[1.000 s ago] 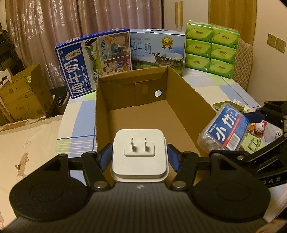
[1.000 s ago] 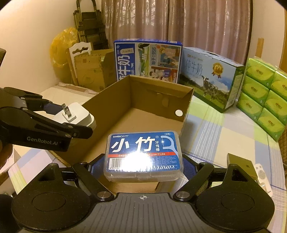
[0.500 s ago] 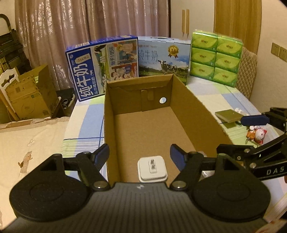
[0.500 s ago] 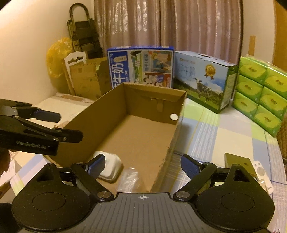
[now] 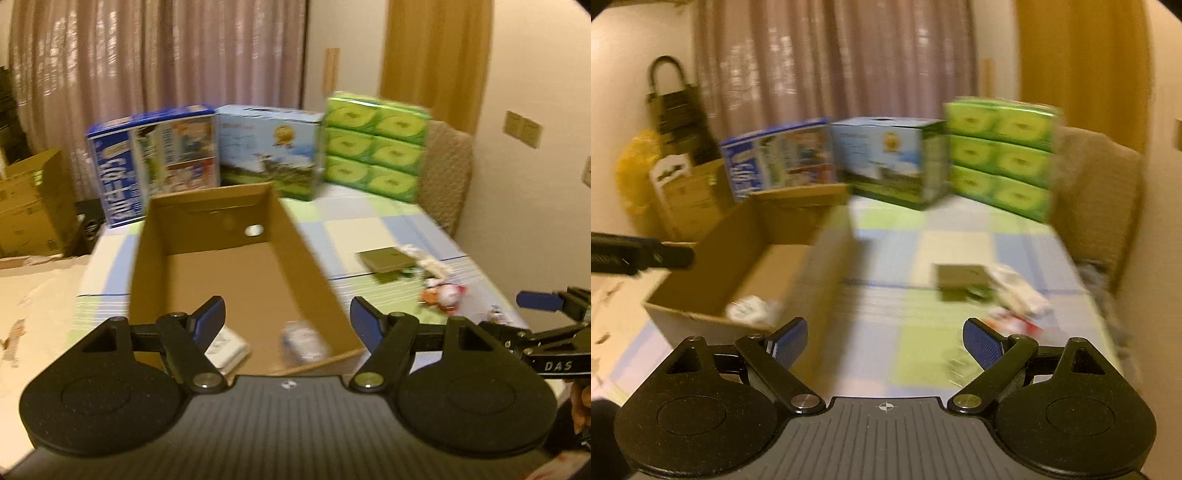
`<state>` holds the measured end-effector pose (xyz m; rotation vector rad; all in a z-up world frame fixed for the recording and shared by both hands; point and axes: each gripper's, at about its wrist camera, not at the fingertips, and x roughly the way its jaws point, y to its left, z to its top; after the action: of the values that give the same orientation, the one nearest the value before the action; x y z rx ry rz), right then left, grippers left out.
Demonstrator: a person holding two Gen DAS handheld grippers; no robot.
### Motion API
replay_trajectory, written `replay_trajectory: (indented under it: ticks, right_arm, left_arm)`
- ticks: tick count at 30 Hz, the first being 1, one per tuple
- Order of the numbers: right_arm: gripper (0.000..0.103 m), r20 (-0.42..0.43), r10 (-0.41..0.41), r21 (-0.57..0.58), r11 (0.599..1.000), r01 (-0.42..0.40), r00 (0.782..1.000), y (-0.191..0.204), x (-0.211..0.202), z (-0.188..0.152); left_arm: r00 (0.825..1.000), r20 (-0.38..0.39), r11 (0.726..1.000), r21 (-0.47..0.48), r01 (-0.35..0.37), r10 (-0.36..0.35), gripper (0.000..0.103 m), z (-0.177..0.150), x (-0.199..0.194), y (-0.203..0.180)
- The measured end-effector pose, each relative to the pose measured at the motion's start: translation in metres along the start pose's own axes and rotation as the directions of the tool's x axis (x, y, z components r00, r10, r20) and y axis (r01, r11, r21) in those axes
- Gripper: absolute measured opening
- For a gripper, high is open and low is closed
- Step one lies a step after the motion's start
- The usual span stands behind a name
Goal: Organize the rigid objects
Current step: 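Carry plug and floss box into the cardboard box and open both tools, then grasp the wire metal holder with the left tool while the right tool grasps the toy car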
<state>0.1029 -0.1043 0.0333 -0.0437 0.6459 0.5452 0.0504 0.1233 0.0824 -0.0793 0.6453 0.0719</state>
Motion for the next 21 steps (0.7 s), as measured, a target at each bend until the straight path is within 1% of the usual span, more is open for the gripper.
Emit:
replay_trajectory:
  ticks: [5,10,16,19,21]
  right_arm:
    - [0.088,-0.006,-0.125,0.088,0.988,0.125,0.992,-0.054,-0.035,-0.023]
    - [0.088,-0.014,-0.216,0.154,0.964,0.215,0.976,-0.097,-0.060,-0.035]
    - [0.088,-0.010,-0.249,0.188,0.951,0.246,0.968,-0.130,-0.078,-0.041]
    - [0.088,-0.023,-0.250,0.201,0.947,0.249,0.968,-0.144,-0.075,-0.044]
    - [0.088,-0.045,-0.246,0.211,0.945,0.250,0.968,-0.152,-0.068,-0.047]
  left_arm:
    - [0.996,-0.004,0.994,0.056,0.095,-0.095,0.071,0.000,0.002,-0.051]
    - [0.986,-0.028,0.979,0.120,0.164,-0.162,0.071,-0.002,0.016,-0.098]
    - [0.981,-0.062,0.966,0.174,0.190,-0.182,0.071,-0.008,0.046,-0.137]
    - [0.981,-0.066,0.960,0.205,0.193,-0.183,0.071,-0.014,0.062,-0.149]
    - [0.978,-0.086,0.956,0.212,0.202,-0.188,0.071,-0.018,0.077,-0.155]
